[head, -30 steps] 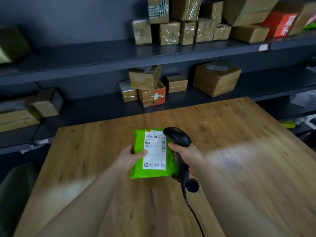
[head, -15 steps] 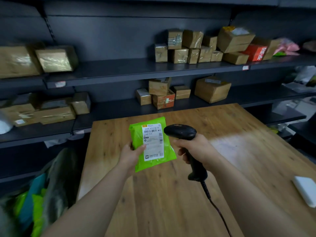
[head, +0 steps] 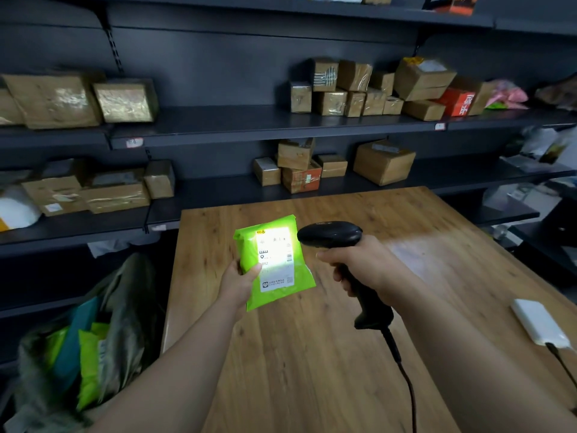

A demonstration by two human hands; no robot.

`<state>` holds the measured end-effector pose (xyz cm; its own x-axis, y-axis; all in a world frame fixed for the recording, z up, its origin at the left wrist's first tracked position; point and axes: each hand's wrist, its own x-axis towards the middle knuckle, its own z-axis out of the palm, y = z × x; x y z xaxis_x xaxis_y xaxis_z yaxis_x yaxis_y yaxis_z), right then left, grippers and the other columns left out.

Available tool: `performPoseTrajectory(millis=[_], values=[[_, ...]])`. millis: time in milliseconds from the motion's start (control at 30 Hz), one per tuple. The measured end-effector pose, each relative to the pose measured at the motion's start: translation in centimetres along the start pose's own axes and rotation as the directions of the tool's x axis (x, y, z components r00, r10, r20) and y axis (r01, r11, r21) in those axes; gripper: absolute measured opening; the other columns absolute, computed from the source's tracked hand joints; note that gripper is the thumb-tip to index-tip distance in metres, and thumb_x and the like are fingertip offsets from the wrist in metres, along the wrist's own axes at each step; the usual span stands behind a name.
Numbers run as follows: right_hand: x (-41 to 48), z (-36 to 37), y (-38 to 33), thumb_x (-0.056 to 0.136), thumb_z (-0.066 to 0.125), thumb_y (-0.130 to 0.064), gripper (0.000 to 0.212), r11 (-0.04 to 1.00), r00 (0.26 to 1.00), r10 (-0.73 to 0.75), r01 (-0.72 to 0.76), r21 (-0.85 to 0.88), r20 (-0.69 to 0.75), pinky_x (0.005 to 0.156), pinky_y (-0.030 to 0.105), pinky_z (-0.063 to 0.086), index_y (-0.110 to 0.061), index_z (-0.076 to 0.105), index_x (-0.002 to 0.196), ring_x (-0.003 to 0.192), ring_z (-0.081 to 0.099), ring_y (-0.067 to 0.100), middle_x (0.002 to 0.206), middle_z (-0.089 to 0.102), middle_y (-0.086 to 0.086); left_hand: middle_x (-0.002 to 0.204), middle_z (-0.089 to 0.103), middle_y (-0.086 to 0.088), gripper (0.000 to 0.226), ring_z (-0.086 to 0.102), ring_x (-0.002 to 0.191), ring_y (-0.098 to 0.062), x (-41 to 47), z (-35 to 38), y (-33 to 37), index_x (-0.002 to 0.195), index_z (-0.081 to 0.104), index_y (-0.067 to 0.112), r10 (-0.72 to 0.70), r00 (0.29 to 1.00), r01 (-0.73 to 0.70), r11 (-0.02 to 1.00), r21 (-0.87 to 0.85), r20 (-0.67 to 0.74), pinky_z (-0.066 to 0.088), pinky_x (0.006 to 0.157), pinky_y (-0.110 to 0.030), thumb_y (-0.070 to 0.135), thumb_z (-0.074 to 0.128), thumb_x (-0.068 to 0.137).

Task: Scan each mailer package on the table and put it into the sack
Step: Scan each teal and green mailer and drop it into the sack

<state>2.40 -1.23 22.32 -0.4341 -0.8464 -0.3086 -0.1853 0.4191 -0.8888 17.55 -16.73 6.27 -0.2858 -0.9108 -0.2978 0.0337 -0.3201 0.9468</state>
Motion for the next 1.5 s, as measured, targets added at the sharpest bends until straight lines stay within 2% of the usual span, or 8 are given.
performPoseTrajectory(millis=[167, 333, 533, 800, 900, 1067, 1300, 1500], values=[[-0.3, 0.1, 0.0, 0.084, 0.072, -0.021, 0.017, 1.000, 1.000, 0.019, -0.018, -0.020, 0.010, 0.046, 0.026, 0.041, -0.006, 0.064, 0.083, 0.046, 0.047, 0.017, 0.059, 0.058, 0.007, 0.116, 0.067, -0.011, 0.029, 0.067, 0.098, -0.032, 0.2, -0.4, -0.6, 0.119, 0.055, 0.015, -0.022, 1.000, 0.022, 0.999, -0.028, 0.002, 0.053, 0.088, -0.056, 0.010, 0.063, 0.091], [-0.4, 0.5, 0.0, 0.083, 0.071, -0.020, 0.017, 0.999, 1.000, 0.028, -0.028, -0.033, 0.004, 0.047, 0.026, 0.040, -0.009, 0.059, 0.076, 0.044, 0.045, 0.017, 0.059, 0.055, 0.007, 0.107, 0.068, -0.006, 0.026, 0.069, 0.088, -0.021, 0.1, -0.5, -0.7, 0.118, 0.056, 0.014, -0.031, 1.000, 0.031, 0.998, -0.060, -0.002, 0.057, 0.074, -0.037, 0.010, 0.061, 0.093], [-0.4, 0.8, -0.3, 0.087, 0.070, -0.017, 0.012, 0.998, 0.999, -0.030, 0.032, 0.063, -0.036, 0.048, 0.027, 0.043, -0.006, 0.065, 0.090, 0.045, 0.049, 0.017, 0.066, 0.061, 0.011, 0.110, 0.069, -0.008, 0.028, 0.069, 0.091, -0.024, -0.1, -1.0, -0.5, 0.120, 0.057, 0.013, -0.047, 0.999, 0.048, 0.997, -0.058, 0.003, 0.057, 0.079, -0.041, 0.011, 0.061, 0.093], [1.5, 2.4, 1.7, 0.084, 0.075, -0.020, 0.025, 0.963, 0.999, -0.034, 0.024, 0.270, 0.033, 0.065, 0.038, 0.057, -0.010, 0.066, 0.104, 0.079, 0.070, 0.031, 0.088, 0.068, 0.012, 0.109, 0.070, -0.003, 0.021, 0.069, 0.094, -0.020, -2.7, -3.7, 0.8, 0.115, 0.061, 0.018, 0.043, 0.997, -0.042, 0.999, 0.014, -0.058, 0.057, 0.080, -0.039, 0.019, 0.060, 0.095], [2.0, 5.0, 2.9, 0.081, 0.078, -0.020, 0.018, 0.958, 0.997, -0.011, -0.013, 0.285, 0.083, 0.085, 0.046, 0.056, -0.014, 0.067, 0.093, 0.084, 0.066, 0.026, 0.089, 0.067, 0.010, 0.109, 0.071, -0.002, 0.019, 0.069, 0.098, -0.022, -4.8, -6.3, 0.8, 0.114, 0.063, 0.020, 0.069, 0.990, -0.059, 0.995, 0.082, -0.122, 0.055, 0.090, -0.046, 0.023, 0.058, 0.095], [2.1, 11.4, 5.0, 0.083, 0.076, -0.021, 0.009, 0.951, 0.968, 0.012, -0.089, 0.295, 0.253, 0.065, 0.029, 0.046, -0.017, 0.069, 0.087, 0.067, 0.057, 0.016, 0.073, 0.062, 0.000, 0.101, 0.071, -0.001, 0.010, 0.069, 0.090, -0.020, -9.0, -11.9, -0.2, 0.102, 0.063, 0.021, 0.076, 0.953, -0.022, 0.983, 0.182, -0.295, 0.056, 0.084, -0.042, 0.025, 0.056, 0.096], [-1.0, 22.6, 6.0, 0.083, 0.076, -0.023, 0.018, 0.964, 0.873, 0.009, -0.137, 0.226, 0.488, 0.085, 0.037, 0.053, -0.017, 0.073, 0.100, 0.090, 0.068, 0.021, 0.102, 0.075, 0.003, 0.106, 0.071, -0.007, 0.023, 0.067, 0.099, -0.028, -15.3, -21.1, -1.2, 0.104, 0.065, 0.015, -0.001, 0.899, 0.090, 0.979, 0.182, -0.438, 0.052, 0.092, -0.047, 0.032, 0.053, 0.097], [-2.8, 33.6, 3.9, 0.082, 0.077, -0.015, 0.022, 0.954, 0.832, 0.015, -0.177, 0.241, 0.554, 0.080, 0.033, 0.058, -0.010, 0.073, 0.103, 0.087, 0.072, 0.020, 0.094, 0.077, 0.004, 0.105, 0.071, -0.014, 0.029, 0.067, 0.098, -0.032, -16.7, -31.2, -0.6, 0.102, 0.067, 0.007, -0.002, 0.870, 0.132, 0.965, 0.229, -0.493, 0.053, 0.091, -0.049, 0.033, 0.056, 0.095]])
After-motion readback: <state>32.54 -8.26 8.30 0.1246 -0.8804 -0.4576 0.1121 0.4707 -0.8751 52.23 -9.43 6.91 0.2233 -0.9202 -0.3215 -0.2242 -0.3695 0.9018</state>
